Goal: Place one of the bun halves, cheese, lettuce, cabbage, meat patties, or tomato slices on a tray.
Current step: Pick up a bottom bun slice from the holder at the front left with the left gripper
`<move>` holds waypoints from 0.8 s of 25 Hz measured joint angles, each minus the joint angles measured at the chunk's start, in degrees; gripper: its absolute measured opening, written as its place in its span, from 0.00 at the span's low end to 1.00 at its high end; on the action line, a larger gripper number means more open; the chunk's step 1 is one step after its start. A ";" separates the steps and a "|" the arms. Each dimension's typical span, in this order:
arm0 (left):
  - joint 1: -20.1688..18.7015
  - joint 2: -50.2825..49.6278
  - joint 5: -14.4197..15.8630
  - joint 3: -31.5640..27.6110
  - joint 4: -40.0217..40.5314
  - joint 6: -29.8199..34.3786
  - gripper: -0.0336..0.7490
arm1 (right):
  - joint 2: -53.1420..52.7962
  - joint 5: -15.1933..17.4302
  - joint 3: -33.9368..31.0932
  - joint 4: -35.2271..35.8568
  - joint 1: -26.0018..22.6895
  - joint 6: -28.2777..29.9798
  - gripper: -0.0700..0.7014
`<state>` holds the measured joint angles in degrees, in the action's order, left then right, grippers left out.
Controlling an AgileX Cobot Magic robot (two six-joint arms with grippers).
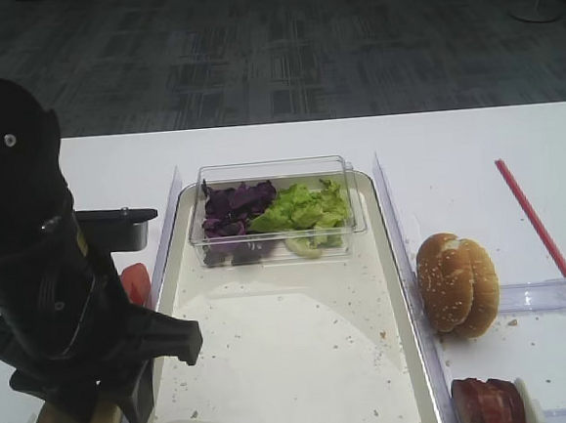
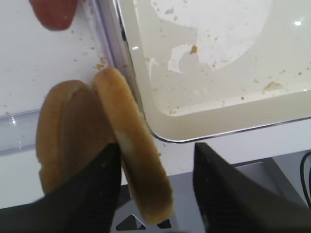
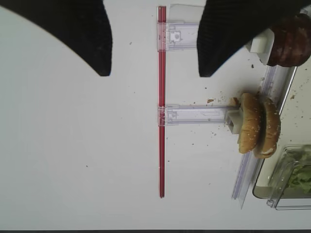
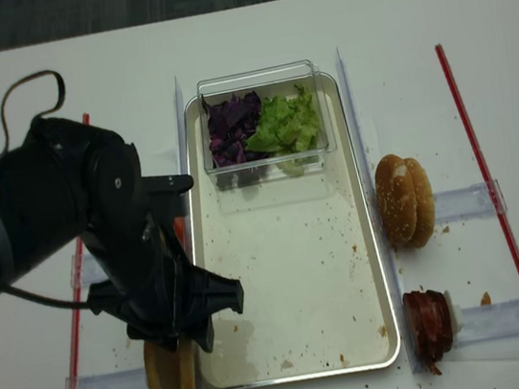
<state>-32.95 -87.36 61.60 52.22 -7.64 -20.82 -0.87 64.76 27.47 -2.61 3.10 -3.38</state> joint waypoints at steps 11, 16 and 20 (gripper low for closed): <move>0.00 0.00 0.00 0.00 2.45 -1.15 0.37 | 0.00 0.00 0.00 0.00 0.00 0.00 0.64; 0.00 0.00 0.10 0.00 3.04 -1.36 0.31 | 0.00 0.00 0.00 0.00 0.00 0.00 0.64; 0.00 0.00 0.10 0.00 3.18 -1.49 0.26 | 0.00 0.00 0.00 0.00 0.00 0.00 0.64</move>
<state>-32.95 -87.36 61.70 52.22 -4.46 -22.31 -0.87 64.76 27.47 -2.61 3.10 -3.38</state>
